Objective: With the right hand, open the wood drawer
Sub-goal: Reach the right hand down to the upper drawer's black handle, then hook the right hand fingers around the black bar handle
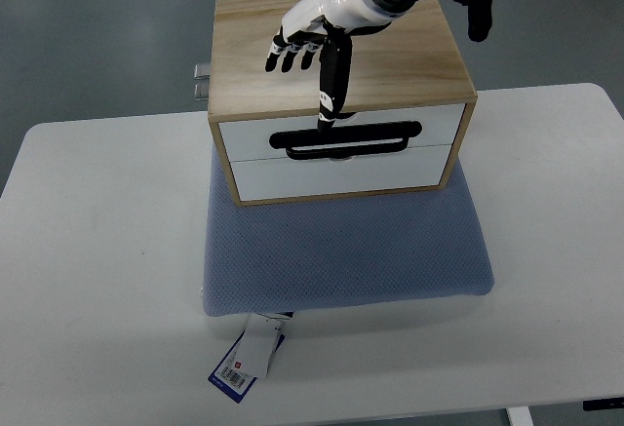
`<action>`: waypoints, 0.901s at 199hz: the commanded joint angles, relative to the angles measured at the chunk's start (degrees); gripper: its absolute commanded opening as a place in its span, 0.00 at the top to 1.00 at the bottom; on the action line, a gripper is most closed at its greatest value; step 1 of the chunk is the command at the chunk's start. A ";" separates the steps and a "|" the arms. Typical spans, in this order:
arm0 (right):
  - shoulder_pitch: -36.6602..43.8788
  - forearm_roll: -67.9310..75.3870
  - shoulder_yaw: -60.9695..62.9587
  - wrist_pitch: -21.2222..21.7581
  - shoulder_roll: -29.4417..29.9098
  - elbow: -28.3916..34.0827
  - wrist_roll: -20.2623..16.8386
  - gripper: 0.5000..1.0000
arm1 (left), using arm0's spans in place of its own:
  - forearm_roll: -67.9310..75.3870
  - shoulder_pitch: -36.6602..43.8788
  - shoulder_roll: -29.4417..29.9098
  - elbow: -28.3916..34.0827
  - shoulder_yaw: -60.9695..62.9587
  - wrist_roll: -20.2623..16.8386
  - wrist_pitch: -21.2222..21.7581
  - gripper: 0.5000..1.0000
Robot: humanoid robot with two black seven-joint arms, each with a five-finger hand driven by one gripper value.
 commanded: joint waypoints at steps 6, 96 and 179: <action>-0.56 2.59 0.02 0.62 0.24 0.58 -2.43 0.11 | 0.09 -0.01 0.00 -0.11 -0.13 -0.01 0.00 0.00; -5.75 4.35 -0.06 -3.25 0.68 0.05 -8.34 0.11 | 0.09 -0.18 0.00 -0.11 0.04 -0.01 0.00 0.00; -9.17 4.00 -0.06 -5.36 0.77 -0.39 -8.34 0.11 | 0.00 -0.18 0.00 -0.02 -0.14 -0.01 0.00 0.00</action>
